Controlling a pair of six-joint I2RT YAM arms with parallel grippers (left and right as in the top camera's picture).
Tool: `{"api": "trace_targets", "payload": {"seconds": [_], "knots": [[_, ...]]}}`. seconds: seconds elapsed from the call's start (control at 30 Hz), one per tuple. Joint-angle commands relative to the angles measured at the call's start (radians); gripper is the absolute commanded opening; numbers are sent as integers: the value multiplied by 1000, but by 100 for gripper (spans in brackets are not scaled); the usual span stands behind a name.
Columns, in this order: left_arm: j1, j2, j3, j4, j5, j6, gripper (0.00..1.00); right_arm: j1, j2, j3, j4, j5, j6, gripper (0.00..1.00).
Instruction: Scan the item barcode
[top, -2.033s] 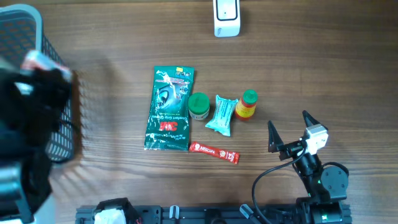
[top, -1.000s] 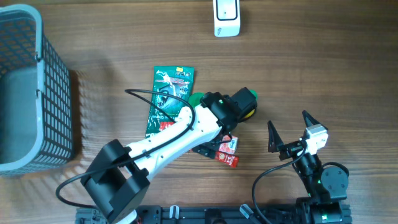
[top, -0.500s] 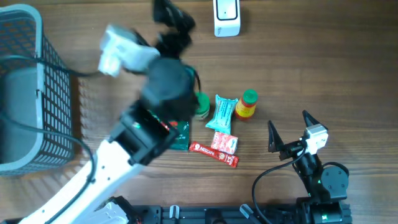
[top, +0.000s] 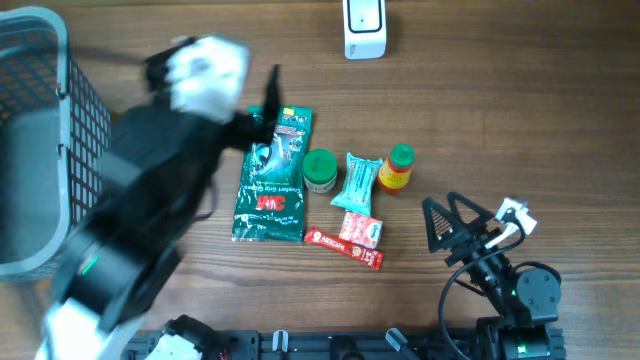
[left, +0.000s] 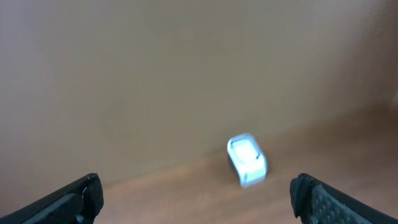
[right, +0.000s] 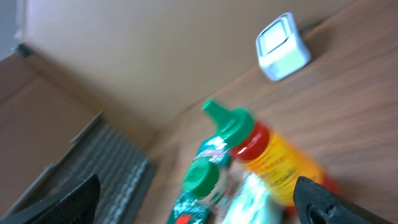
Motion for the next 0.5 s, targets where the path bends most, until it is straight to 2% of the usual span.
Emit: {"api": "trace_targets", "payload": {"seconds": [0.0,0.03,0.1,0.17,0.23,0.37,0.47], "knots": [[152,-241,-8,-14,249,-169,100,0,-5,-1,7,-315,177,100],[279,-364,-11,-24,329,-233,100,0,-5,-1,3,-455,349,100],[420,-482,-11,2,335,-322,100,0,-5,-1,-5,-545,392,100],[527,-586,-11,64,332,-364,100,0,-5,-1,-22,-504,406,100],[562,-631,-9,63,332,-364,100,0,-5,-1,-27,-521,320,100],[573,-712,-39,-26,333,-365,100,0,37,-1,-29,-522,336,100],[616,-855,-190,19,333,-387,100,0,175,37,-74,-505,321,99]]}}
